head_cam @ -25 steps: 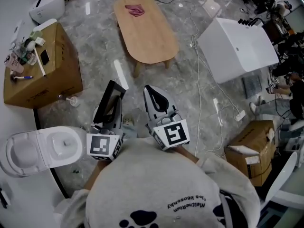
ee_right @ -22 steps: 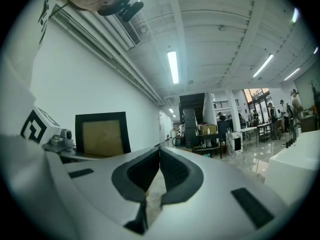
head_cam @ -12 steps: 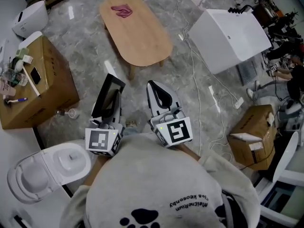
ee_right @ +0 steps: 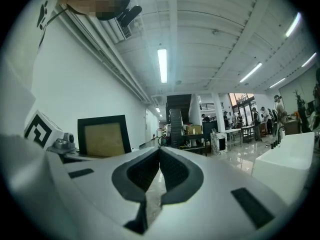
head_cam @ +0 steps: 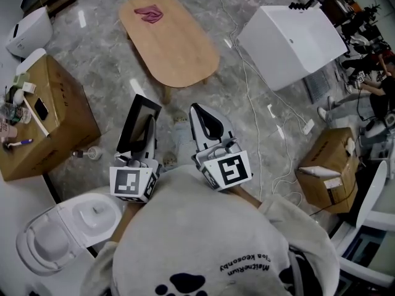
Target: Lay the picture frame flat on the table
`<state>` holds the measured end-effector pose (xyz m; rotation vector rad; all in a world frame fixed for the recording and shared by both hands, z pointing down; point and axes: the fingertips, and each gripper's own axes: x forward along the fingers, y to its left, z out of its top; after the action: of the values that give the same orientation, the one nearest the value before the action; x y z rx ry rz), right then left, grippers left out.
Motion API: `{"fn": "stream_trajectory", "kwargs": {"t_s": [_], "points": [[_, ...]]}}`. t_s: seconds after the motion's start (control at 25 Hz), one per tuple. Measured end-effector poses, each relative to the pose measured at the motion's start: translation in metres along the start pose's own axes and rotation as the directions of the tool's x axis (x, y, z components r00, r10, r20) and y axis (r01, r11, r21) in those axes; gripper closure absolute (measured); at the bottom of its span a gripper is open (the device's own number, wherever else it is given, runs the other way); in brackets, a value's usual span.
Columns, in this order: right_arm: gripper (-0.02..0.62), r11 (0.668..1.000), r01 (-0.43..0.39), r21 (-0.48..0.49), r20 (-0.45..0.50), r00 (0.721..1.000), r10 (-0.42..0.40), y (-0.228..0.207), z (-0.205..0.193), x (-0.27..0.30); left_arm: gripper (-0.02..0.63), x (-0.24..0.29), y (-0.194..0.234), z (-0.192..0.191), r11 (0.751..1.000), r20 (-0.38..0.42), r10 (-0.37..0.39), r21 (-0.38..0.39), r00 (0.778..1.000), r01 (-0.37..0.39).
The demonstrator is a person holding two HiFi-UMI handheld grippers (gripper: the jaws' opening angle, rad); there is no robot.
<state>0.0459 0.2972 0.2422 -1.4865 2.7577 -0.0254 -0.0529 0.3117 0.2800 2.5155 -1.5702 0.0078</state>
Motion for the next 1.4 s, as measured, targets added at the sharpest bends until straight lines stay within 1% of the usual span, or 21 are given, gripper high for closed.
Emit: {"fn": "stream_trajectory", "kwargs": {"t_s": [0.12, 0.2, 0.36, 0.52, 0.68, 0.92, 1.2, 1.4], "points": [[0.584, 1.000, -0.020, 0.003, 0.006, 1.000, 0.020, -0.004, 0.000, 0.015, 0.588, 0.007, 0.010, 0.003, 1.000, 0.009, 0.026, -0.009, 1.000, -0.026], [0.584, 0.999, -0.037, 0.003, 0.012, 0.999, 0.037, -0.005, -0.001, 0.027, 0.588, 0.013, 0.020, 0.004, 0.999, 0.020, 0.041, -0.005, 0.999, -0.041], [0.584, 0.997, -0.077, 0.013, 0.011, 0.997, 0.076, -0.013, -0.005, 0.061, 0.588, 0.030, 0.044, 0.010, 0.997, 0.033, 0.078, -0.023, 0.996, -0.078], [0.584, 0.994, -0.109, 0.022, 0.000, 0.994, 0.109, -0.029, -0.006, 0.102, 0.588, 0.061, 0.069, 0.017, 0.995, 0.036, 0.101, -0.014, 0.994, -0.101], [0.584, 0.988, -0.150, 0.028, -0.013, 0.989, 0.151, -0.048, -0.007, 0.151, 0.588, 0.102, 0.089, 0.022, 0.992, 0.022, 0.123, -0.031, 0.992, -0.123], [0.584, 0.974, -0.225, 0.022, -0.034, 0.973, 0.226, -0.081, -0.003, 0.225, 0.588, 0.165, 0.124, 0.035, 0.984, 0.019, 0.174, -0.052, 0.985, -0.172], [0.584, 0.947, -0.321, 0.034, -0.039, 0.946, 0.322, -0.115, 0.000, 0.296, 0.588, 0.225, 0.159, 0.049, 0.965, 0.026, 0.258, -0.064, 0.966, -0.256], [0.584, 0.932, -0.359, 0.041, -0.021, 0.933, 0.360, -0.136, 0.000, 0.331, 0.588, 0.260, 0.169, 0.057, 0.961, 0.028, 0.274, -0.045, 0.961, -0.273]]}}
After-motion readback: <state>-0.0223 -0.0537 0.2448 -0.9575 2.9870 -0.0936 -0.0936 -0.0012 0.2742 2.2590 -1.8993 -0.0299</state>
